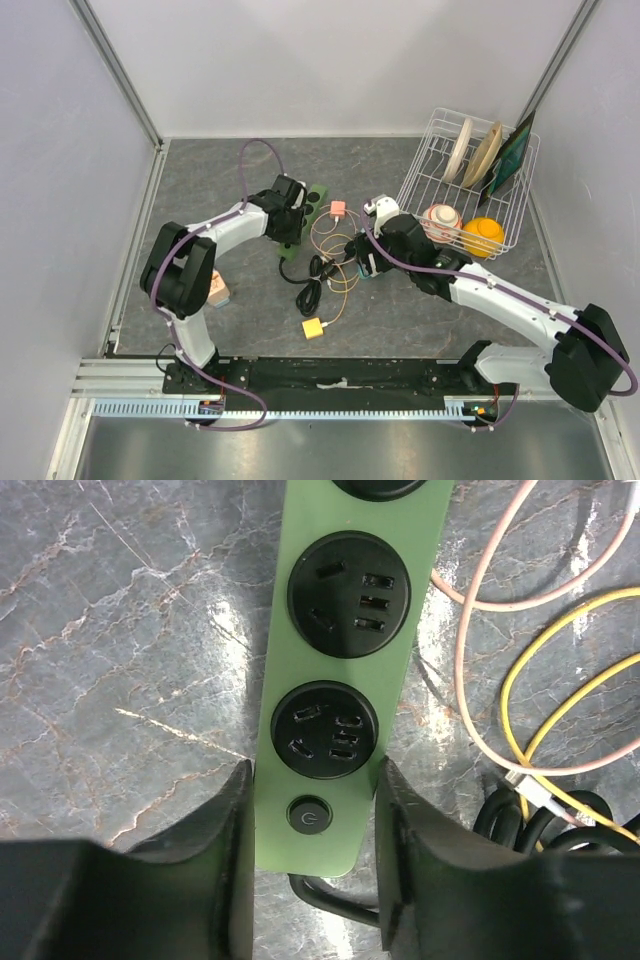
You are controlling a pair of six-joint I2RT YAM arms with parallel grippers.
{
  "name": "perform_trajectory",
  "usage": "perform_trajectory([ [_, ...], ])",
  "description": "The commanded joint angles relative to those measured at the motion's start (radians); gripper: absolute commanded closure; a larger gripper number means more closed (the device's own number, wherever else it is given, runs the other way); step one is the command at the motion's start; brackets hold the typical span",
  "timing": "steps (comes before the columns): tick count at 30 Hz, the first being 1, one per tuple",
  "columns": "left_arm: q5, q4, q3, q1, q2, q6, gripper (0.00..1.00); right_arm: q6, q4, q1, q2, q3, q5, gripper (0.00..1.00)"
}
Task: Insert the plug
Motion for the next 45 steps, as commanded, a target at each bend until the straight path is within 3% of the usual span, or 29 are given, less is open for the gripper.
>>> perform_trajectory([
  [1,-0.016,-0.022,-0.081,-0.048,-0.058,-0.047,0.77,-0.010,0.045,-0.004,0.027,0.027,0.022,0.21],
  [4,-0.013,-0.048,-0.167,-0.080,-0.137,-0.093,0.85,-0.012,0.052,-0.005,0.048,0.052,0.022,0.21],
  [12,-0.042,-0.157,-0.382,-0.182,-0.326,-0.214,0.82,-0.015,0.059,-0.005,0.154,0.119,0.018,0.21],
  [15,-0.018,-0.162,-0.431,-0.212,-0.388,-0.276,0.76,0.010,0.071,-0.005,0.217,0.171,0.065,0.21],
  [19,-0.048,-0.148,-0.459,-0.216,-0.439,-0.326,0.52,0.063,0.120,-0.022,0.310,0.254,0.130,0.22],
  [21,-0.074,-0.145,-0.454,-0.216,-0.465,-0.352,0.45,0.094,0.144,-0.033,0.382,0.309,0.165,0.23],
  [22,-0.094,-0.142,-0.454,-0.216,-0.474,-0.358,0.36,0.102,0.146,-0.038,0.410,0.331,0.185,0.23],
  [24,-0.116,-0.134,-0.454,-0.214,-0.490,-0.385,0.28,0.126,0.158,-0.039,0.494,0.392,0.214,0.23],
  [27,-0.147,-0.119,-0.468,-0.214,-0.522,-0.414,0.26,0.157,0.173,-0.042,0.596,0.463,0.242,0.23],
  [31,-0.170,-0.099,-0.492,-0.214,-0.562,-0.446,0.15,0.200,0.190,-0.045,0.700,0.518,0.268,0.23],
  [45,-0.190,-0.054,-0.529,-0.214,-0.718,-0.405,0.15,0.267,0.266,-0.050,0.887,0.612,0.323,0.23],
])
